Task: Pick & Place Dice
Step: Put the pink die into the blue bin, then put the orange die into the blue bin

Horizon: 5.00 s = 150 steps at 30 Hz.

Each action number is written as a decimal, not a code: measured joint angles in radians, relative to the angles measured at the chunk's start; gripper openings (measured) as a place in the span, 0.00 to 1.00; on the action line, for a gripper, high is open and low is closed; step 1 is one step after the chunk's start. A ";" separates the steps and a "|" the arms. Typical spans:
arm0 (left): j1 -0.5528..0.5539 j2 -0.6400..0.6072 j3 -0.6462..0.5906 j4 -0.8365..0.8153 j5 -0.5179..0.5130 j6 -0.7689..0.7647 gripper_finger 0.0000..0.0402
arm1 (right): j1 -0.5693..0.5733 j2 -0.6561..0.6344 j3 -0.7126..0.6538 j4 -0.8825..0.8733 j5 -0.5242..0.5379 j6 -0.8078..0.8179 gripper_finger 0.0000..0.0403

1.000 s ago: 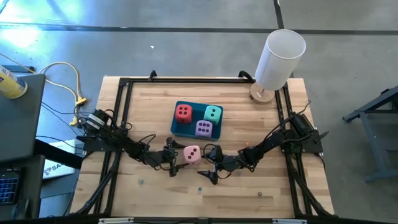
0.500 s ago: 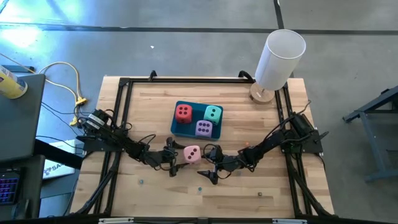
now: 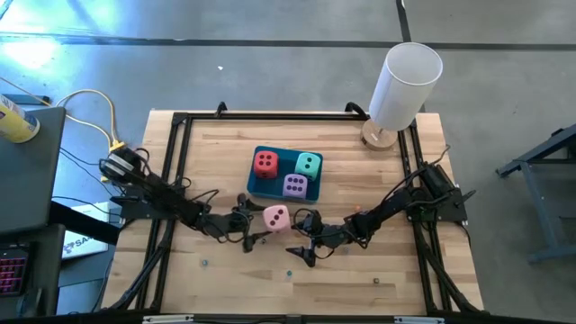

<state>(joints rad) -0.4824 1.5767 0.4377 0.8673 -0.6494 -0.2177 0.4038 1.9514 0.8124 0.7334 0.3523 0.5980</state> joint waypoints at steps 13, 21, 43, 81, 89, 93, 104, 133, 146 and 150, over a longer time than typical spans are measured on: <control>0.001 -0.312 0.001 -0.288 -0.274 0.043 0.87 | 0.000 0.000 0.000 0.002 0.005 0.000 0.99; 0.053 -0.356 0.001 -0.386 -0.375 -0.056 0.87 | 0.000 0.000 0.000 0.003 0.006 0.000 0.99; 0.204 -0.351 0.001 -0.538 -0.184 -0.169 0.87 | 0.000 0.000 0.000 0.003 0.007 0.000 0.99; 0.308 -0.350 0.001 -0.537 0.036 0.257 0.89 | 0.000 0.000 0.000 0.003 0.007 0.000 0.99; 0.307 -0.350 0.001 -0.531 0.097 0.295 0.89 | 0.000 0.000 0.000 0.003 0.007 0.000 0.99; 0.307 -0.350 0.001 -0.533 0.105 0.307 0.89 | 0.000 0.000 0.000 0.003 0.007 0.000 0.99; 0.303 -0.350 0.001 -0.538 0.098 0.295 0.89 | 0.000 0.000 0.000 0.003 0.007 0.000 0.99; 0.270 -0.350 0.001 -0.546 0.102 0.353 0.92 | 0.000 0.000 0.000 0.002 0.012 0.000 0.99; 0.269 -0.350 0.001 -0.539 0.097 0.352 0.99 | 0.000 0.000 0.000 0.002 0.012 0.000 0.99; 0.255 -0.356 0.001 -0.503 0.094 0.372 0.99 | 0.000 0.000 0.000 -0.003 0.012 0.000 0.99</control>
<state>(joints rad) -0.2274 1.2209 0.4385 0.3643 -0.5550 0.1545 0.4034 1.9514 0.8124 0.7304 0.3641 0.5982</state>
